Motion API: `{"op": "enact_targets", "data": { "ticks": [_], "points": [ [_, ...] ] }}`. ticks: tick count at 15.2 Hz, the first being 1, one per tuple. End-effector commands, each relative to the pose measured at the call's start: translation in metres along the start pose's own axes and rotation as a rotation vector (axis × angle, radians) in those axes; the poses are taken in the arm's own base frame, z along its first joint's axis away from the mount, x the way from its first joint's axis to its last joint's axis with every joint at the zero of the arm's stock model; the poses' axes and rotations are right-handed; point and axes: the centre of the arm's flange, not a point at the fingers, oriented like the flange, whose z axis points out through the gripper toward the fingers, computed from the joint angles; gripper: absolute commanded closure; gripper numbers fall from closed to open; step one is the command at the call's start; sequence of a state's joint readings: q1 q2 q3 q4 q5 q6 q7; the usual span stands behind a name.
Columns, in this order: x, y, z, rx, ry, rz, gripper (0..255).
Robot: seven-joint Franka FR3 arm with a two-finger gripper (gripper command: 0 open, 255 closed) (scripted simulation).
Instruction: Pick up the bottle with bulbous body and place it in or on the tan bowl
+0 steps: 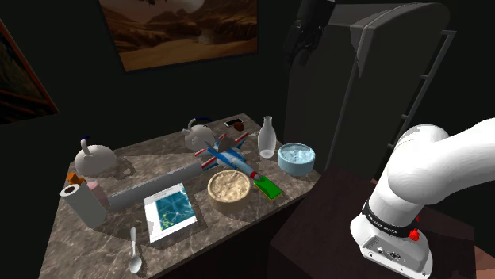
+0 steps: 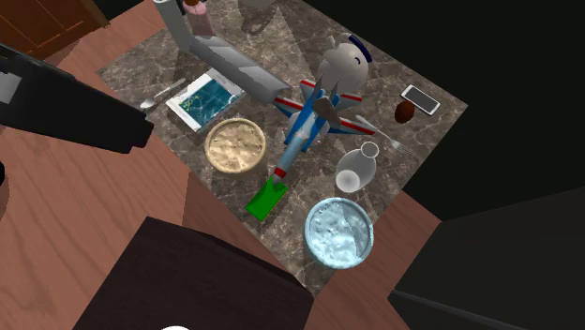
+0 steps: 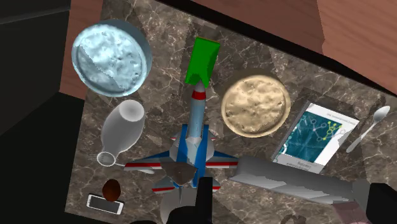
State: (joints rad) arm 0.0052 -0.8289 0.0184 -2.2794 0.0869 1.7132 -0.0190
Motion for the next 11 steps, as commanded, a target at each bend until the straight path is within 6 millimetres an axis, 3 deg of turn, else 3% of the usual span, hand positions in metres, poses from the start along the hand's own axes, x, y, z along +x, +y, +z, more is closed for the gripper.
{"op": "enact_targets", "data": {
  "ticks": [1,11],
  "points": [
    [0.0,0.0,0.0,0.0,0.0,0.0,0],
    [0.067,0.067,0.098,-0.022,-0.073,0.029,0]
  ]
}}
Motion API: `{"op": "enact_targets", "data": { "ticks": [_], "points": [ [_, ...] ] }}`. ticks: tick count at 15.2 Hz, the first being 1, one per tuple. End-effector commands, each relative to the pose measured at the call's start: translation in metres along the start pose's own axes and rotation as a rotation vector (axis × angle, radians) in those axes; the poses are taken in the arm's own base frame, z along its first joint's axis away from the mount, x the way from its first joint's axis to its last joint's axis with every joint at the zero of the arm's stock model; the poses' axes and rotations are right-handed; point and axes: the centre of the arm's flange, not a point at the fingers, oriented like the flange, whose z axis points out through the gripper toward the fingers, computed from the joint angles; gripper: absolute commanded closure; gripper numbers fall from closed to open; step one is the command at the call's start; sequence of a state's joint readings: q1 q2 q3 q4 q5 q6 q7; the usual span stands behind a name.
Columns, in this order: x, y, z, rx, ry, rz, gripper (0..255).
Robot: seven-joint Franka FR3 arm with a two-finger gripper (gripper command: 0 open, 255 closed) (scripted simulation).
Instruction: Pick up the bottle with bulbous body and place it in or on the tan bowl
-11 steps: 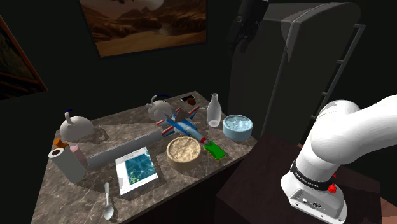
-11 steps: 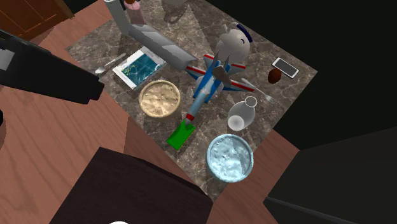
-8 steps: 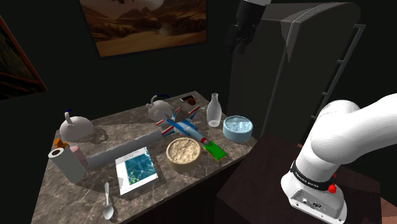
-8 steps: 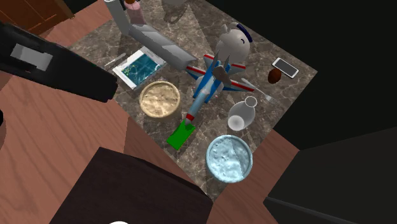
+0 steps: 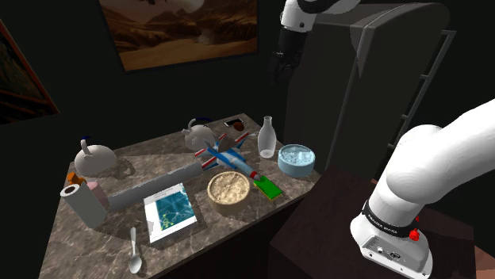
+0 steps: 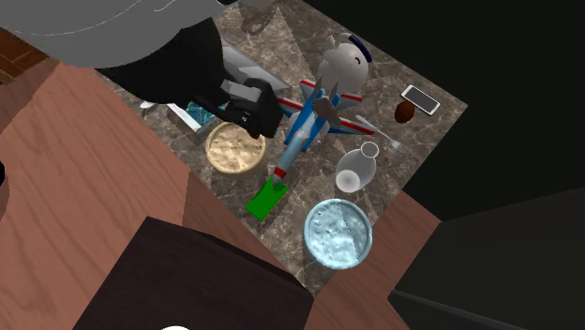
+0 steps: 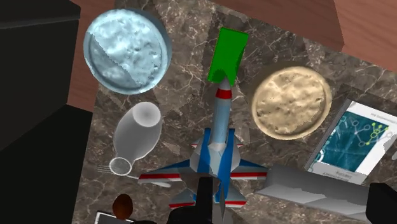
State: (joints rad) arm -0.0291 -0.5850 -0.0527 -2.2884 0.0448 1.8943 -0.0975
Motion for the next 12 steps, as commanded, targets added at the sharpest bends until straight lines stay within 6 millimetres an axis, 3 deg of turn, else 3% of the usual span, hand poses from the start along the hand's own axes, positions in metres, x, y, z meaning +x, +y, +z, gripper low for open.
{"op": "enact_targets", "data": {
  "ticks": [1,12],
  "points": [
    [0.013,0.014,0.021,-0.005,-0.014,0.006,0],
    [0.084,0.089,0.129,-0.029,-0.095,0.037,0]
  ]
}}
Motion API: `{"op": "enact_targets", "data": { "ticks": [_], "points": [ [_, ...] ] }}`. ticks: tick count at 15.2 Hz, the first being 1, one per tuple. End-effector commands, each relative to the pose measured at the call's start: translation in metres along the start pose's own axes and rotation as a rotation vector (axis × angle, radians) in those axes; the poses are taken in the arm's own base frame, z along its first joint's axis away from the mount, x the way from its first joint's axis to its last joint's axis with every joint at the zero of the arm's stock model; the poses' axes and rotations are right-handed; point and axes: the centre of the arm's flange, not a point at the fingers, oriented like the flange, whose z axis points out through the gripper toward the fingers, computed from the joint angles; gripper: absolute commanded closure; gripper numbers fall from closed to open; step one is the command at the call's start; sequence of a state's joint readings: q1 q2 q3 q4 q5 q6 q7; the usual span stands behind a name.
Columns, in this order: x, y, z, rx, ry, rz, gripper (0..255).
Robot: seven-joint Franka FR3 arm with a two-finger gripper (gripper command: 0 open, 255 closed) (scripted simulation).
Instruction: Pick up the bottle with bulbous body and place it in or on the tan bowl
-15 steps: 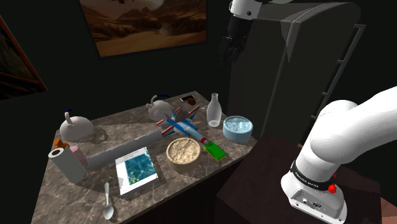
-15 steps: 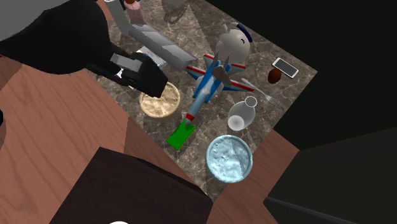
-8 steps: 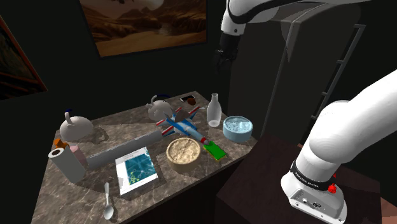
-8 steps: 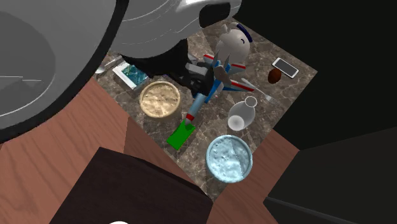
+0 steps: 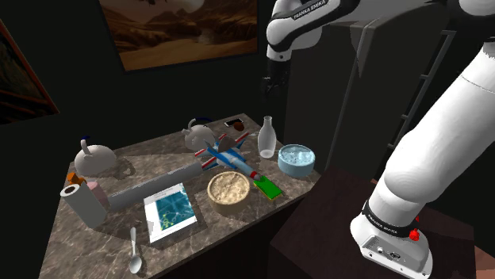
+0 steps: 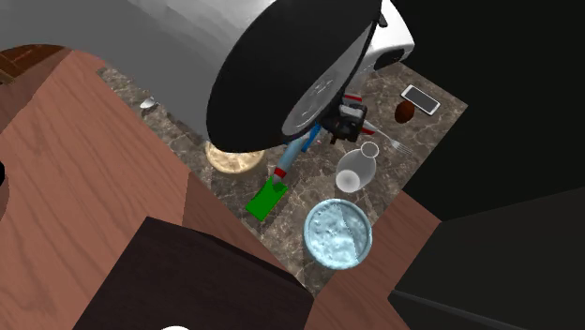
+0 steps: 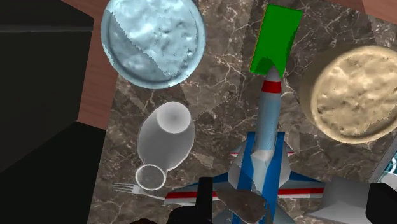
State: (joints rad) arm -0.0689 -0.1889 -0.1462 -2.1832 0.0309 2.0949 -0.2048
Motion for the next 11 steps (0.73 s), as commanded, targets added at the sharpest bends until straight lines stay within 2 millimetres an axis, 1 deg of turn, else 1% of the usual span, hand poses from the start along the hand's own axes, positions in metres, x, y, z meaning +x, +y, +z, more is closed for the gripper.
{"op": "enact_targets", "data": {
  "ticks": [1,11],
  "points": [
    [0.014,0.011,0.019,-0.005,-0.015,0.005,0],
    [0.079,0.079,0.117,-0.027,-0.088,0.034,0]
  ]
}}
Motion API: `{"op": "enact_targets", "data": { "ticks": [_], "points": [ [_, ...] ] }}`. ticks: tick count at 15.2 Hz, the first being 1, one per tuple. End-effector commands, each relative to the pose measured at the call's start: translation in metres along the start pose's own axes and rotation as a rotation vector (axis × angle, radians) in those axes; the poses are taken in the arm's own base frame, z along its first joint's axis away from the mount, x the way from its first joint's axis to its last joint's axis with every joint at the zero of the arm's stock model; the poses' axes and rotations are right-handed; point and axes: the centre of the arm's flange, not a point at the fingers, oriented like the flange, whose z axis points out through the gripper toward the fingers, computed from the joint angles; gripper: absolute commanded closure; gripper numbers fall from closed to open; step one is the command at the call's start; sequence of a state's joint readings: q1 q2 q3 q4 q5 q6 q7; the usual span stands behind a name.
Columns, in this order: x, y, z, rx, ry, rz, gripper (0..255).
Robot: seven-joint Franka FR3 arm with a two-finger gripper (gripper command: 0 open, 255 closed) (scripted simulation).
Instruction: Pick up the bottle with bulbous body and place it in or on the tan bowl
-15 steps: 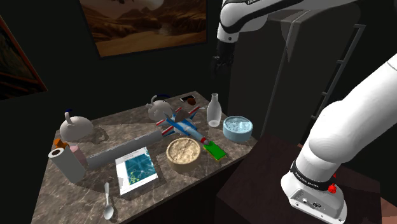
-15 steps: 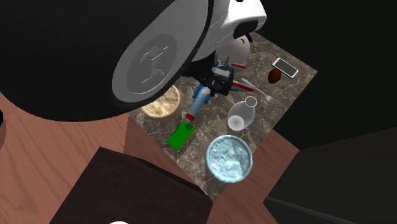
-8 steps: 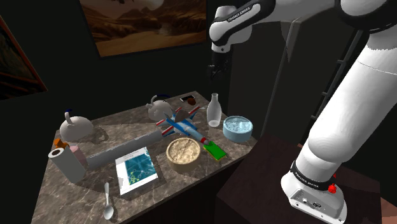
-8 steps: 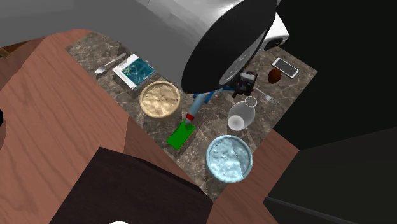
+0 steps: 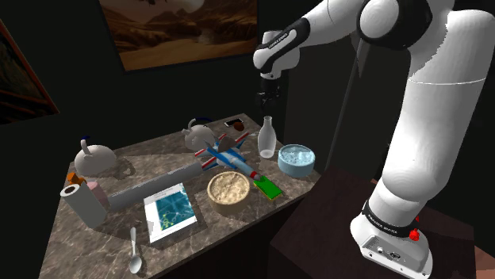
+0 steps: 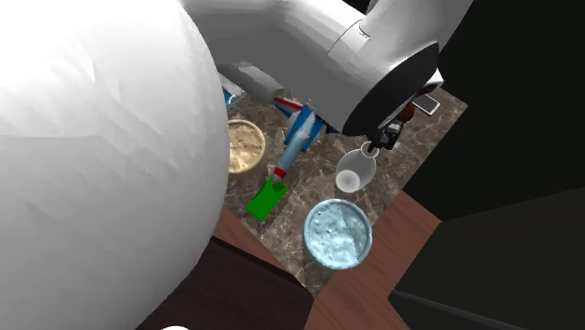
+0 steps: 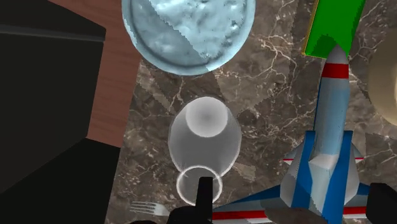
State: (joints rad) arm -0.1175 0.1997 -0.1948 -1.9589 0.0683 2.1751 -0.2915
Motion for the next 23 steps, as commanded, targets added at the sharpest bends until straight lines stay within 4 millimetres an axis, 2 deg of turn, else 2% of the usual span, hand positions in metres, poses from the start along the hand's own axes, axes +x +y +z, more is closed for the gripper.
{"op": "enact_targets", "data": {
  "ticks": [1,7,14,23],
  "points": [
    [0.017,0.014,0.021,-0.005,-0.014,0.005,0],
    [0.057,0.054,0.079,-0.018,-0.058,0.022,0],
    [0.055,0.055,0.116,-0.018,-0.058,0.022,0],
    [0.054,0.055,0.119,-0.018,-0.058,0.022,0]
  ]
}}
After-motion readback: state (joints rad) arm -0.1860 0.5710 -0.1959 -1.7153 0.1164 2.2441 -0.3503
